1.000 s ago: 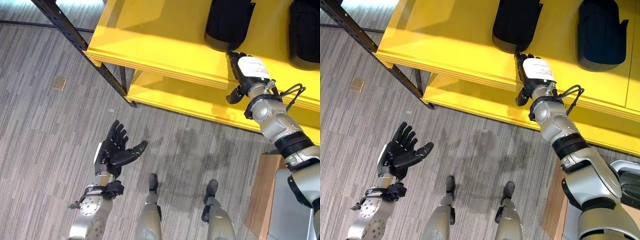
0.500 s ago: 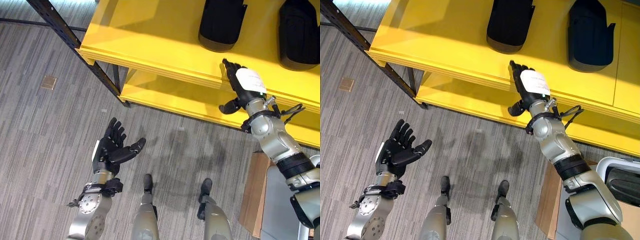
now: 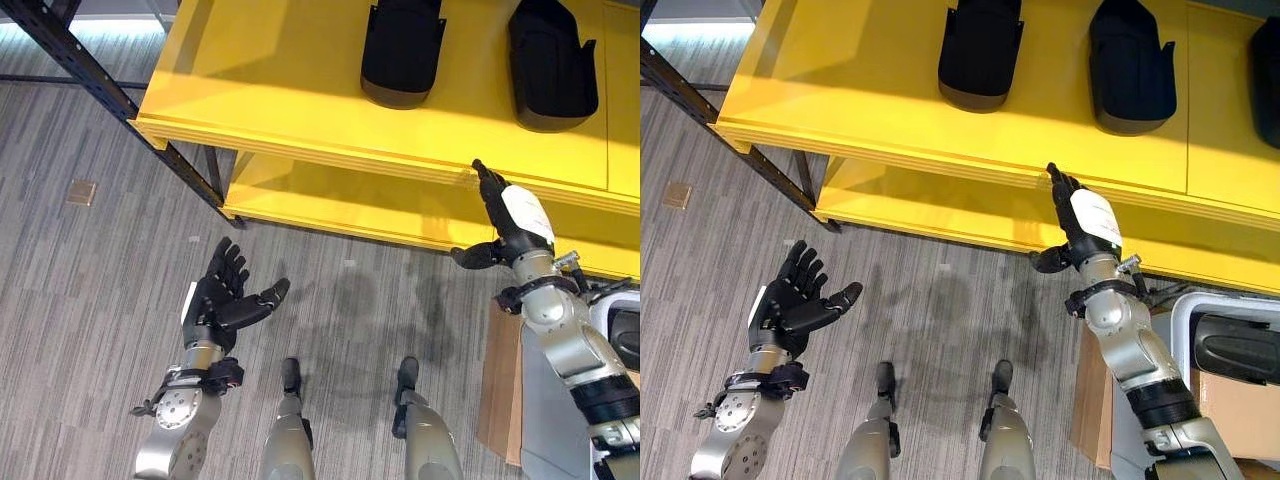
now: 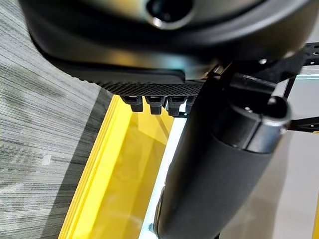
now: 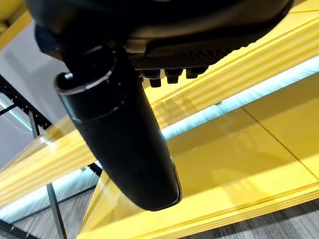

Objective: Move parts from the plastic box to the shelf.

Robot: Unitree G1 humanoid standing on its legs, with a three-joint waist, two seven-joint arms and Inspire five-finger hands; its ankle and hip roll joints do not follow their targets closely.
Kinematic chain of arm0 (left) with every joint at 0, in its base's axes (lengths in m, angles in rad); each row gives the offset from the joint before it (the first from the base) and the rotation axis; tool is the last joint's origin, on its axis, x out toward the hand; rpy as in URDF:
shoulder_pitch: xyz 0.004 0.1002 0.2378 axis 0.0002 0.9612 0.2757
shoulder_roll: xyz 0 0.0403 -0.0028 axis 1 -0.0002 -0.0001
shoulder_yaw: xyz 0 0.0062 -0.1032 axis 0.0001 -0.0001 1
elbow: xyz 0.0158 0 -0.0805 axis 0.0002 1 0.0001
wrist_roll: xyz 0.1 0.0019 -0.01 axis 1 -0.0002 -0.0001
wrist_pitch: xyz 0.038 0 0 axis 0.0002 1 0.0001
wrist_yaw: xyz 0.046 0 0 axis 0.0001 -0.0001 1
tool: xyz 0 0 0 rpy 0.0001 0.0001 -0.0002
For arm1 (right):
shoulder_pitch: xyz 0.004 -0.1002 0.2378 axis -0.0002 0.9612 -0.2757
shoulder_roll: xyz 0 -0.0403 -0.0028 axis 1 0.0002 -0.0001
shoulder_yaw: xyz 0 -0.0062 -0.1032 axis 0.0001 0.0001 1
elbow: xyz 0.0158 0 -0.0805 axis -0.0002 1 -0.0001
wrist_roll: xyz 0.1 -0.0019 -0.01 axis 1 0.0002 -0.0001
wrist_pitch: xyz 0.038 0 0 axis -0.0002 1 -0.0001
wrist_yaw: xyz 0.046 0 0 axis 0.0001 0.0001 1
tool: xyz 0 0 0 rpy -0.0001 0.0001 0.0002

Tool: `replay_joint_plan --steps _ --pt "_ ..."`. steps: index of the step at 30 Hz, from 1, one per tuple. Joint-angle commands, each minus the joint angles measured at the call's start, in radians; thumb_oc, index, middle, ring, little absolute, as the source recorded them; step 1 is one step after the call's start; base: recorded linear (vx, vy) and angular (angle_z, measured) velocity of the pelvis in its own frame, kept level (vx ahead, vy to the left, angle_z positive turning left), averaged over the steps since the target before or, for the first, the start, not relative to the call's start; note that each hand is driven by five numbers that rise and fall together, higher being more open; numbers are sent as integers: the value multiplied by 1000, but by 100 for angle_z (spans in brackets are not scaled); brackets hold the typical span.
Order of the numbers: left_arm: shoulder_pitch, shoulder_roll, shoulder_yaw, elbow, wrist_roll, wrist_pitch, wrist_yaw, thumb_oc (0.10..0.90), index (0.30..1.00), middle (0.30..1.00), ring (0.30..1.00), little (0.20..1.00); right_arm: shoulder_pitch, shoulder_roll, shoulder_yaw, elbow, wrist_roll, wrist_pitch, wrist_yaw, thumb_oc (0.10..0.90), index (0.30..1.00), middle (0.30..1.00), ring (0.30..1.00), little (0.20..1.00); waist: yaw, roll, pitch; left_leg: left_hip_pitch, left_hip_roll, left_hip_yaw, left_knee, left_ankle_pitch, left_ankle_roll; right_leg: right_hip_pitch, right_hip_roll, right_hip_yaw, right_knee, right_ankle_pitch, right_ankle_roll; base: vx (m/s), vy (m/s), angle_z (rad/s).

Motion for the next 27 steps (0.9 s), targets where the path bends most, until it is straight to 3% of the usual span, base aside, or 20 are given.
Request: replay_joint_plan --steps 1,14,27 --pt "13 1 45 -108 45 -71 -23 900 1000 1000 1000 1000 -48 -35 -72 -98 -19 -78 -56 900 1000 1000 1000 1000 -3 -23 -124 144 42 55 -11 -124 4 -48 2 42 40 17 44 0 7 -8" --pt "40 12 52 -120 44 -79 -53 900 1000 1000 1000 1000 -30 -175 -141 -25 -92 -73 -97 900 1000 1000 1000 1000 -13 1 -130 146 47 64 -11 -120 -2 -66 5 50 59 8 45 -3 -2 -2" --pt "42 25 43 -119 25 -94 -59 900 1000 1000 1000 1000 -135 -295 -89 127 -83 -58 -106 900 1000 1000 1000 1000 -4 25 -107 126 50 67 -11 -102 -7 -105 6 53 86 0 41 -15 -7 -3"
